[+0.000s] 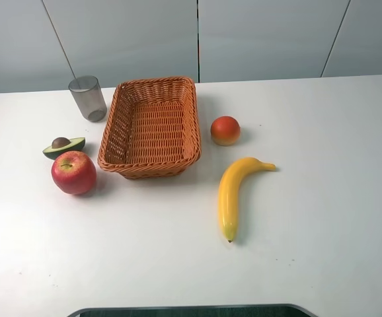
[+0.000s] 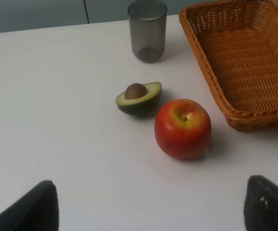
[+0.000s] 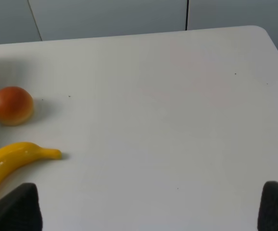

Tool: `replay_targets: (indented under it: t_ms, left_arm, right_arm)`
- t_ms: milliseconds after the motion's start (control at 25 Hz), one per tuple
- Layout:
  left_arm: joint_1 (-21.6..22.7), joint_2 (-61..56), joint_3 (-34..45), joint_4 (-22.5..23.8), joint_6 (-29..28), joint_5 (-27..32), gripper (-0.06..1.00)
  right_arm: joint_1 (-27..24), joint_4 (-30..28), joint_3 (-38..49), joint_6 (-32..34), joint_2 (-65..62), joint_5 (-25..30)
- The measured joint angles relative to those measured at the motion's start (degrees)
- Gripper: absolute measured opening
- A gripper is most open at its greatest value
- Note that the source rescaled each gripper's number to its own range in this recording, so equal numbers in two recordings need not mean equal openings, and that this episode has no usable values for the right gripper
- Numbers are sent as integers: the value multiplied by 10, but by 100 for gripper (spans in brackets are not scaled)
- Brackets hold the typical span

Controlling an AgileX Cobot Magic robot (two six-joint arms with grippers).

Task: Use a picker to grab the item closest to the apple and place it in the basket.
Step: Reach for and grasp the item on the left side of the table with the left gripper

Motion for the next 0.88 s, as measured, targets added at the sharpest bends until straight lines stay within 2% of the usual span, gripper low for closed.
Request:
replay_targets:
  t_ms: [880]
  left_arm:
    - [0,0,0,0,0,0,99]
  right_arm:
    - [0,0,0,0,0,0]
